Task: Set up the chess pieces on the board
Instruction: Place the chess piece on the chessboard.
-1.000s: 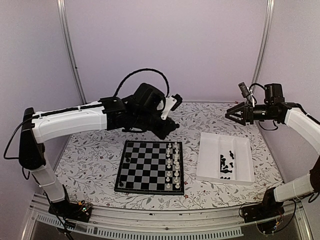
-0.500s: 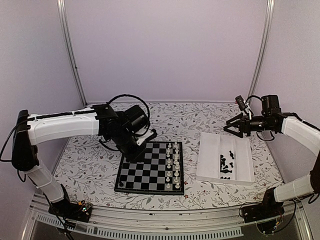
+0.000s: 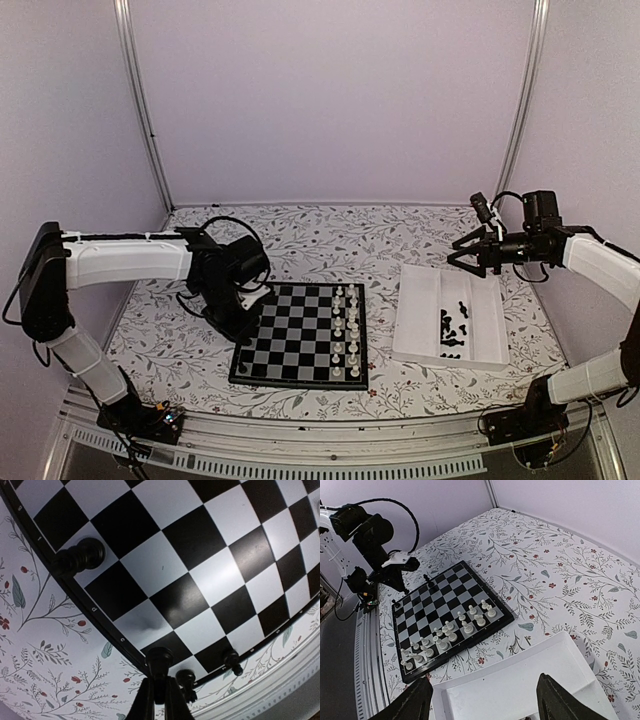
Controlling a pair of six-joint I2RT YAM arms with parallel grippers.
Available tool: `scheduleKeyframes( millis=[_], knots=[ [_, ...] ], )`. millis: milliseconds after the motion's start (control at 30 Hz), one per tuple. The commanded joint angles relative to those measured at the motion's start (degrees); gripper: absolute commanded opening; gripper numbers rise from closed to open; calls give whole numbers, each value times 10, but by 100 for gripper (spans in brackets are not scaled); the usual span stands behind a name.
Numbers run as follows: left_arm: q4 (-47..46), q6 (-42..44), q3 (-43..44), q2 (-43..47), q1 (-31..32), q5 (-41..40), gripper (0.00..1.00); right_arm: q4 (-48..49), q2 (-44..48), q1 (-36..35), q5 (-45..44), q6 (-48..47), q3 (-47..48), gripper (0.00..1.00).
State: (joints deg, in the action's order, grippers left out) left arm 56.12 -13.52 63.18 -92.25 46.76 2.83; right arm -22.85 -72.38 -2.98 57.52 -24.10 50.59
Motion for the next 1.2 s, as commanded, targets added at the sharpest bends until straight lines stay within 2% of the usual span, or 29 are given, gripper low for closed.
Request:
scheduleKeyframes(
  millis=[0, 667, 1167],
  knots=[
    [-22, 9, -20, 15, -14, 24, 0, -5, -3, 1, 4, -12, -5, 75],
    [-35, 13, -32, 6, -26, 7, 0, -13, -18, 1, 7, -22, -3, 75],
    [-10, 30, -36, 3, -27, 54, 0, -21, -26, 1, 12, -28, -1, 75]
  ],
)
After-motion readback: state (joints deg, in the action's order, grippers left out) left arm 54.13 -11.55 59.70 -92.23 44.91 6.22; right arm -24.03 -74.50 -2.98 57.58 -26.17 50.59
